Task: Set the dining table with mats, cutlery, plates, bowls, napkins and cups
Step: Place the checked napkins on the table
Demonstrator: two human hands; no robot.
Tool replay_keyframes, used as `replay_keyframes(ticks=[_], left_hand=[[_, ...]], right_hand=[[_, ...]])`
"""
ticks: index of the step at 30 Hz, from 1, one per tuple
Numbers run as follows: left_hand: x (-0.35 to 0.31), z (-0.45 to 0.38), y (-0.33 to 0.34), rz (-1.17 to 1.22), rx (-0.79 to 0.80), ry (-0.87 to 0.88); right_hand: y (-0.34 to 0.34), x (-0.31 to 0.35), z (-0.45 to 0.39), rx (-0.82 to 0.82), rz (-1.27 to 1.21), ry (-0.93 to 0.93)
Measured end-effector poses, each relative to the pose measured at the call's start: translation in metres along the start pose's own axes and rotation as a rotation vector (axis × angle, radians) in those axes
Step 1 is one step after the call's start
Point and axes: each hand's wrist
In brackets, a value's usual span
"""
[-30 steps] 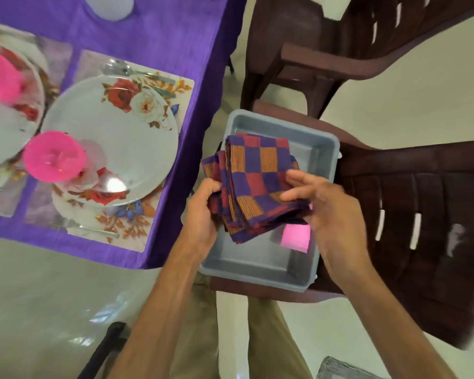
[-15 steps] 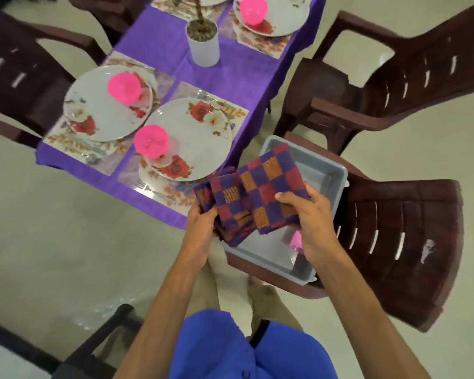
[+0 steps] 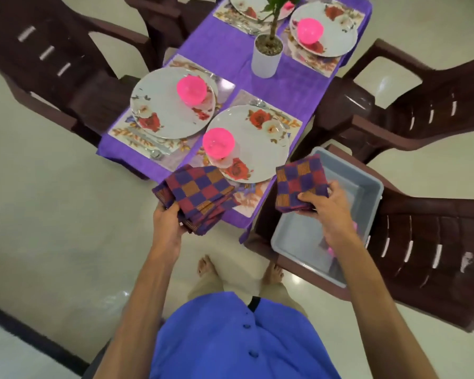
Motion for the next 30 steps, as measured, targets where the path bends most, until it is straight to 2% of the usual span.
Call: replay_keyframes(ticks=[2, 3, 5, 8, 12, 16, 19, 22, 26, 30], left_hand=[[-0.017, -0.011, -0.021, 0.018, -0.018, 0.016], [-0.025, -0.016, -0.03, 0.025, -0.026, 0.028], [-0.038, -0.022, -0.046, 0.041, -0.048, 0.047], [-0.053, -0.026, -0.062, 0.055, -0.068, 0.062], [-0.061, -0.027, -0.07, 0.087, -0.084, 0.063], [-0.065, -0.029, -0.062, 0.116, -0.059, 0.056], [-0.075, -0.033, -0.041, 0.128, -0.011, 0.073], [-0.09, -0.041, -0.008, 0.104, 0.038, 0.09], [-0.108, -0.059, 0.038, 0.081, 0.067, 0.103], [-0.127, -0.088, 0.091, 0.014, 0.08, 0.096]], right_hand=[[0.011, 0.002, 0.006, -0.132, 0.342, -0.291], [0.015, 0.006, 0.01, -0.181, 0.419, -0.391], [0.022, 0.011, 0.014, -0.213, 0.395, -0.448], [0.032, 0.019, 0.02, -0.155, 0.12, -0.323], [0.032, 0.034, 0.023, -0.133, 0.181, -0.357], [0.028, 0.035, 0.016, -0.123, 0.148, -0.281], [0.026, 0.035, 0.0, -0.151, -0.1, -0.152], [0.023, 0.038, -0.026, -0.111, -0.309, -0.02], [0.026, 0.044, -0.071, -0.104, -0.376, 0.023], [0.044, 0.055, -0.15, -0.128, -0.467, 0.118]])
Point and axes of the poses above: each hand's wrist, its own z-axis away from the middle knuckle, its own y-axis out of the palm, x = y × z, and after that the axes turned 6 degrees about -x, right-handed
